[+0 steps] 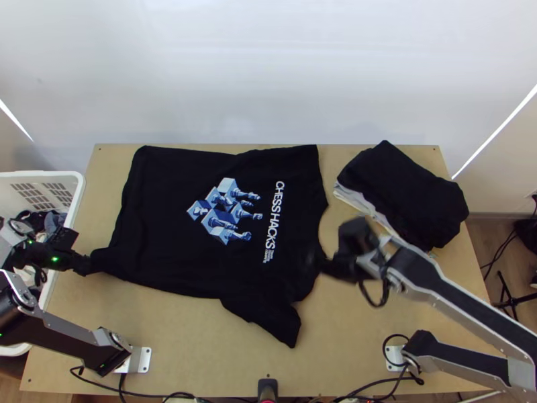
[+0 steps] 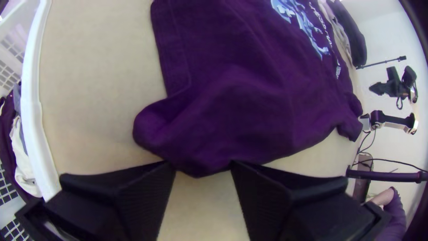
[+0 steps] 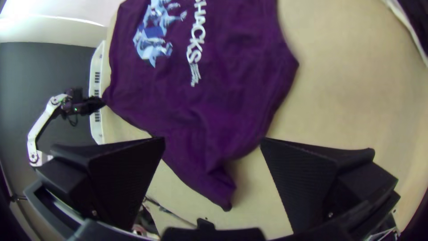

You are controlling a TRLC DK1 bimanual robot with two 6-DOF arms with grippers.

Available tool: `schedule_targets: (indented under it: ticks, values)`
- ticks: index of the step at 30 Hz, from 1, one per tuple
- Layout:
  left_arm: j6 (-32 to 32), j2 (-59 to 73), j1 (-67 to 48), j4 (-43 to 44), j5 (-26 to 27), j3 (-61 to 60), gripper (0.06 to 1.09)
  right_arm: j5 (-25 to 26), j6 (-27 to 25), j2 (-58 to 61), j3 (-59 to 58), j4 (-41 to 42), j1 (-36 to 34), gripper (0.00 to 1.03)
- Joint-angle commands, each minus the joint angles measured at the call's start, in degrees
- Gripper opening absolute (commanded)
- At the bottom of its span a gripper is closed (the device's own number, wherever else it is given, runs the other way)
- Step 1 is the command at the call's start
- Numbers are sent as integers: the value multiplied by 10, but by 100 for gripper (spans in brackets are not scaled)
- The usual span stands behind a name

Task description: Fold the t-shirt

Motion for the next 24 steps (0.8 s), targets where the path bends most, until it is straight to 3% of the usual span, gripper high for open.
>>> schedule_targets:
  ticks: [1, 2, 13, 16, 21, 22, 24]
  values:
    - [-1, -16, -19, 24, 49, -19, 13, -17, 48, -23, -104, 13, 110, 99]
    - [-3, -17, -22, 25, 55, -20, 10, -17, 49, -18, -103, 16, 121, 99]
    - [-39, -16, -20, 55, 59, -14, 9, -18, 73, 103, -55, 74, 143, 95]
    - [-39, -13, -17, 55, 59, -7, 9, -17, 72, 107, -44, 95, 143, 88]
    - [-41, -9, -17, 55, 59, -2, 9, -17, 75, 123, -35, 110, 137, 86]
    - [-42, -9, -17, 56, 59, -2, 9, -17, 77, 126, -37, 110, 137, 83]
    - [-44, -9, -19, 59, 59, -2, 9, -17, 79, 126, -42, 111, 136, 62]
